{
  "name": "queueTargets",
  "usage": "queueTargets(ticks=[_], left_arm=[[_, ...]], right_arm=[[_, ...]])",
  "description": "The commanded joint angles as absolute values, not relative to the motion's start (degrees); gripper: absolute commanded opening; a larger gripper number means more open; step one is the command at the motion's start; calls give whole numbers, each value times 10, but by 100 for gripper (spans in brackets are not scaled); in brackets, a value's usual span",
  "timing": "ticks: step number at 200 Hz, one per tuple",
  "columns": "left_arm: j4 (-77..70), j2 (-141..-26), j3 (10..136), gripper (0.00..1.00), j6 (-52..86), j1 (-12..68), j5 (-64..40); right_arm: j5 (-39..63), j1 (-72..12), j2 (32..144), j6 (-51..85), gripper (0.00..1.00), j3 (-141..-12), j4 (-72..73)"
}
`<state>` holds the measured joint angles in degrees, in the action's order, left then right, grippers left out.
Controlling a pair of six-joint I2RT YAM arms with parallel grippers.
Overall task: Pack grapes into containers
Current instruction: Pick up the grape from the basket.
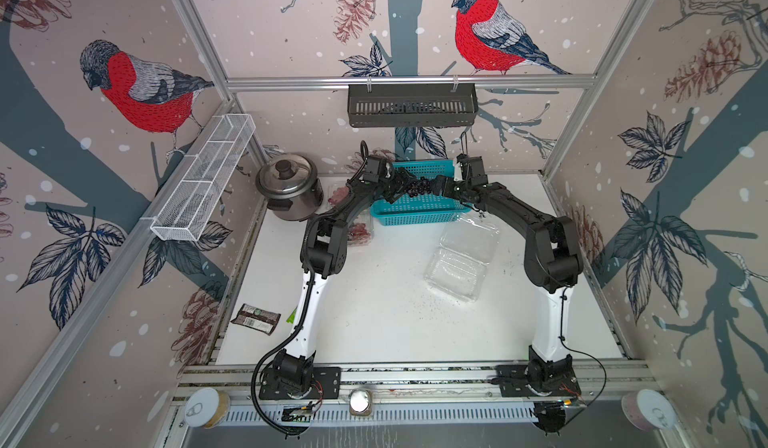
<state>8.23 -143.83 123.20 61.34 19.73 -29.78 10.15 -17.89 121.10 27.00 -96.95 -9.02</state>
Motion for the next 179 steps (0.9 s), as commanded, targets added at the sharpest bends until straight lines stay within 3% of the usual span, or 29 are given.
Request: queueTargets(ticks=[1, 83, 179], left_arm=[[41, -1455, 1244, 87, 663, 198, -290], [19, -1530, 1293, 83, 720, 203, -277], [-8, -1547, 1289, 82, 739, 202, -277]], right_arm=[[119, -172, 1213, 282, 100, -970, -70], [144, -165, 1232, 286, 100, -968, -30], [183, -181, 1366, 218, 100, -1110, -22]])
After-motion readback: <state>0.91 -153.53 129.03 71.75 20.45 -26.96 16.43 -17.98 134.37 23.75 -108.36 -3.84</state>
